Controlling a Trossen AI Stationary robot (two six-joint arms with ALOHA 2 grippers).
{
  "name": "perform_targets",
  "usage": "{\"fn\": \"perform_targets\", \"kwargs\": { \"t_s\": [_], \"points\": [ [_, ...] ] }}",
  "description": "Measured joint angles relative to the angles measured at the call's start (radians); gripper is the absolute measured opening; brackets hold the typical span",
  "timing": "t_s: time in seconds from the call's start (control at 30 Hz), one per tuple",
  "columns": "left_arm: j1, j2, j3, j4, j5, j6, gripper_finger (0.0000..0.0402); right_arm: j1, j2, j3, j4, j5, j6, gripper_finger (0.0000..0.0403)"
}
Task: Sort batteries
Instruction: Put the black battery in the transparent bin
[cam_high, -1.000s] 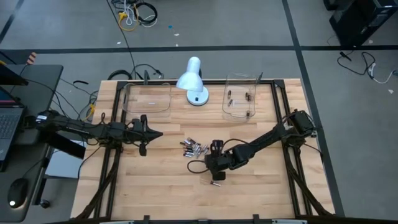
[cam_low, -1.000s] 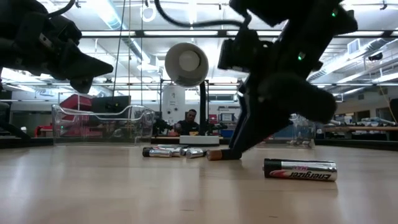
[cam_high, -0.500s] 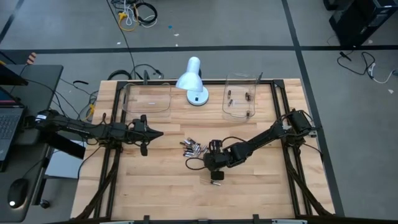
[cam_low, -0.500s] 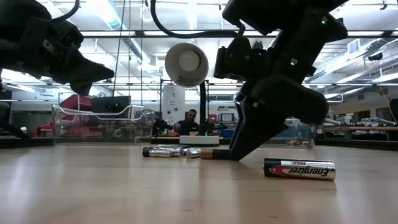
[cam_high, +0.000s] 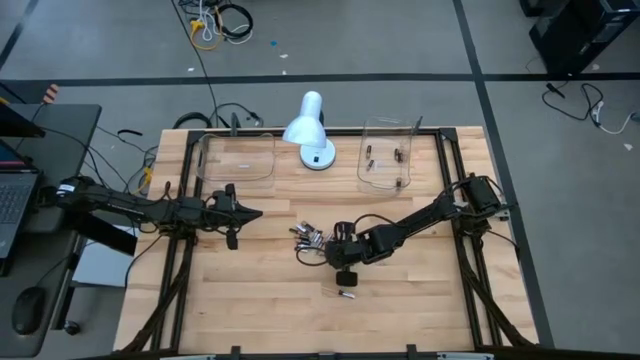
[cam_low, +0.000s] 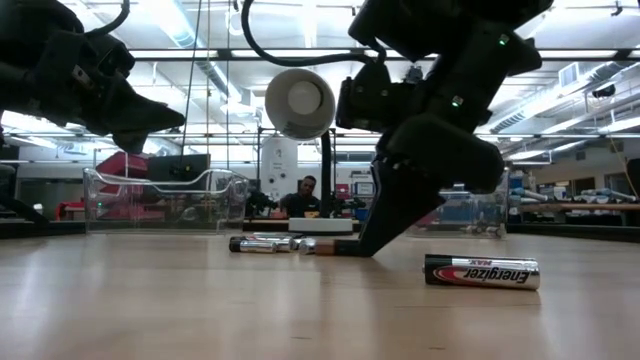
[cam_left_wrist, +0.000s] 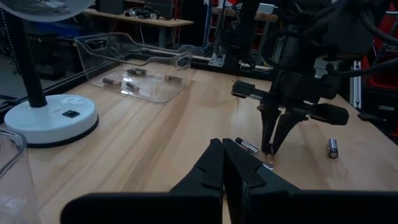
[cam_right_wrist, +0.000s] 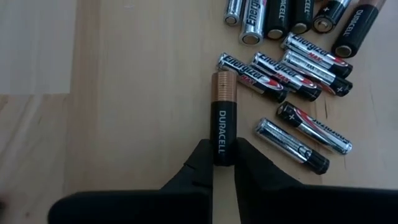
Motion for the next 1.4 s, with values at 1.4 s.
{"fn": "perform_targets", "kwargs": {
  "t_s": [1.4],
  "points": [
    [0.0, 0.0, 0.0, 0.001, -0.025, -0.013, 0.0002, -0.828, -0.517, -0.001, -0.561, 0.03, 0.317, 0.0026]
  ]
}}
